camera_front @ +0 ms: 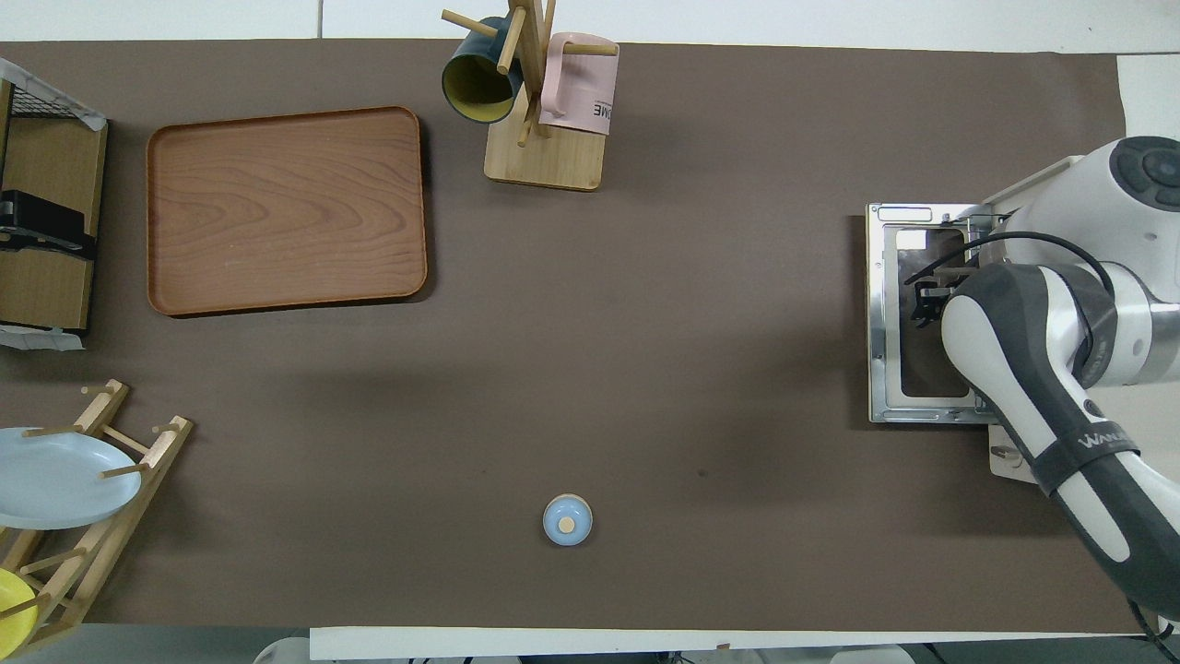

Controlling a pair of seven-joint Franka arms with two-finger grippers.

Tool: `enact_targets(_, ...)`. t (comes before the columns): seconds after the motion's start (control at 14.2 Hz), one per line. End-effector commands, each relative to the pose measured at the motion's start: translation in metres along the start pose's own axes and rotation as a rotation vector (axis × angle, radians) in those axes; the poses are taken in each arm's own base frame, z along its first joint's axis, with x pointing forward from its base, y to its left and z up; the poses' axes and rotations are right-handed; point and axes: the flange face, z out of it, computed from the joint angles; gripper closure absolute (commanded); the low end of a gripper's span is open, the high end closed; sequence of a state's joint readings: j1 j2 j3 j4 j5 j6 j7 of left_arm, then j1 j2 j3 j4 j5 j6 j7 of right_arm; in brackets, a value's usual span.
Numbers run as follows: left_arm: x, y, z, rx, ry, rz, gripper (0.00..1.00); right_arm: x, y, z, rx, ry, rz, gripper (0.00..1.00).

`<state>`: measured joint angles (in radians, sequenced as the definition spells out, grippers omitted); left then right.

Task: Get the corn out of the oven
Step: 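Pull the green plate with corn out of the oven with the right gripper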

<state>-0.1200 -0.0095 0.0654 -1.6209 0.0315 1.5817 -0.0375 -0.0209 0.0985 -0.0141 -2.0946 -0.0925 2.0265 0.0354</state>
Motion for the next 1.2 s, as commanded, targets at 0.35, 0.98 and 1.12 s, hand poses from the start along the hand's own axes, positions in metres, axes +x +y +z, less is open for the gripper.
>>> enact_targets(0.35,0.0,-0.001,0.002,0.008,0.01,-0.001,0.0,-0.002,-0.081,-0.042,-0.119,0.03,-0.112,1.0)
enact_targets(0.98,0.001,0.0,0.001,0.008,0.015,0.002,0.0,-0.008,-0.509,-0.066,0.02,0.066,0.213,1.0)
enact_targets(1.12,0.0,-0.001,0.002,0.008,0.008,-0.001,0.0,-0.019,-0.546,-0.042,0.077,0.091,0.246,0.97)
